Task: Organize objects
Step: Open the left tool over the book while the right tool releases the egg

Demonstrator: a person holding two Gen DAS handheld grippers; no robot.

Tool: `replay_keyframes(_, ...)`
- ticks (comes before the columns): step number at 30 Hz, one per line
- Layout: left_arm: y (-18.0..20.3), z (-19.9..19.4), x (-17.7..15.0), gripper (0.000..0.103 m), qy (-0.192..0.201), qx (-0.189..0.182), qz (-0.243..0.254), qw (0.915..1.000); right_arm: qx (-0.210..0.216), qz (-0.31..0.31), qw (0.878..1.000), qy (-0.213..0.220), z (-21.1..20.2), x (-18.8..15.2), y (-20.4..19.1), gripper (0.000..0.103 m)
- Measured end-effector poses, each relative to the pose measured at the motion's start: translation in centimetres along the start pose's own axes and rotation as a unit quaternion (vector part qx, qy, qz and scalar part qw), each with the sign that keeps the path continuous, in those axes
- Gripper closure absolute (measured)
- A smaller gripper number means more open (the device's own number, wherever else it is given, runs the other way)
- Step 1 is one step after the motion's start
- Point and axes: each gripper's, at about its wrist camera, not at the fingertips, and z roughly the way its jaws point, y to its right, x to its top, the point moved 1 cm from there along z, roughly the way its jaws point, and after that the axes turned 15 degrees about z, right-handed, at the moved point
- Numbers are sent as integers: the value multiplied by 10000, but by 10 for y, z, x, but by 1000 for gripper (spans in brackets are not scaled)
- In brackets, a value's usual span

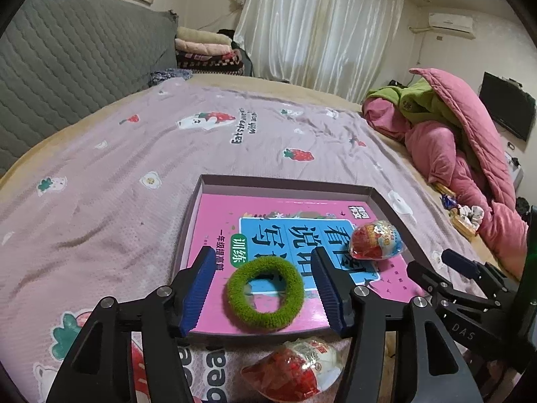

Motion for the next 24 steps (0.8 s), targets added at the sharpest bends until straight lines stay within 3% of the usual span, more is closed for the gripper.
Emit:
replay_keyframes(4, 1, -8, -3, 38, 45, 2, 39, 10000, 94, -48, 9998, 171, -11, 0, -3, 25)
replay_keyframes(24, 3, -28, -11, 35, 196, 0, 53, 9998, 491, -416, 9967, 496, -40, -10, -15, 22)
